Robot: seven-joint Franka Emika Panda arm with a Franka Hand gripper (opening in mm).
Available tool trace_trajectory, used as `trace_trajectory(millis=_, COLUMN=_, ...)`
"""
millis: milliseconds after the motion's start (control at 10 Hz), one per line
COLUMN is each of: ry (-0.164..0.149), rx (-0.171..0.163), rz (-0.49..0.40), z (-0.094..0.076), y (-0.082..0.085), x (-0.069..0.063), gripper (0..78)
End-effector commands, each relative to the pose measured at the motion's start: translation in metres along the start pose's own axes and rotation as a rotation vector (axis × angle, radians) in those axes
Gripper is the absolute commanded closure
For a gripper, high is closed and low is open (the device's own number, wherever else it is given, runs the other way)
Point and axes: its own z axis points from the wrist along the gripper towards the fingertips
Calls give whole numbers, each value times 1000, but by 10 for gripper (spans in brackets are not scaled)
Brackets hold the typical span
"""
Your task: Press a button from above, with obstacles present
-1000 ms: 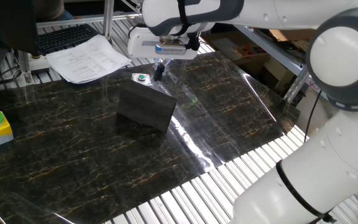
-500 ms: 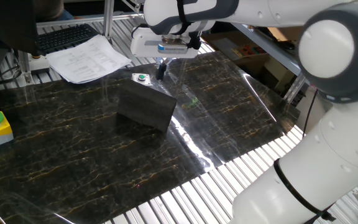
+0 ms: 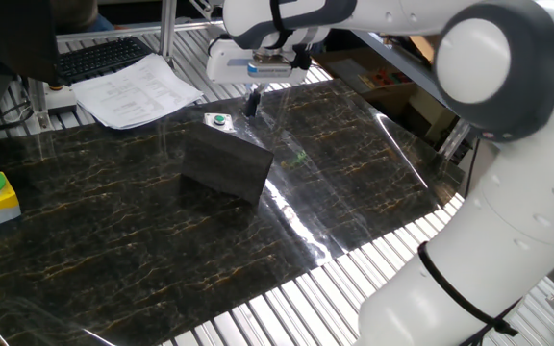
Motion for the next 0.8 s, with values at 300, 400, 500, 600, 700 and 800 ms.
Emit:
trace_trajectory(millis=300, ry=3, rx=12, rz=6, z=-5, y=-10, x=-34, gripper=776)
trace_trajectory(millis=400, ry=4, rx=12, rz=1, z=-5, y=-12, x=-39, gripper=776)
trace_trajectory(millis=500, ry=5, rx=10, rz=-6, z=-5, y=-15, x=-43, gripper=776)
trace_trajectory(millis=600, ry=3, rx=9, rz=-7, z=-4, y=-18, x=-45, gripper=776)
trace_trajectory(millis=700, ry=0, rx=8, rz=2, z=-4, y=-19, x=-46, gripper=776)
trace_trajectory(millis=800, ry=0, rx=8, rz=15, z=-4, y=-19, x=-46, gripper=776)
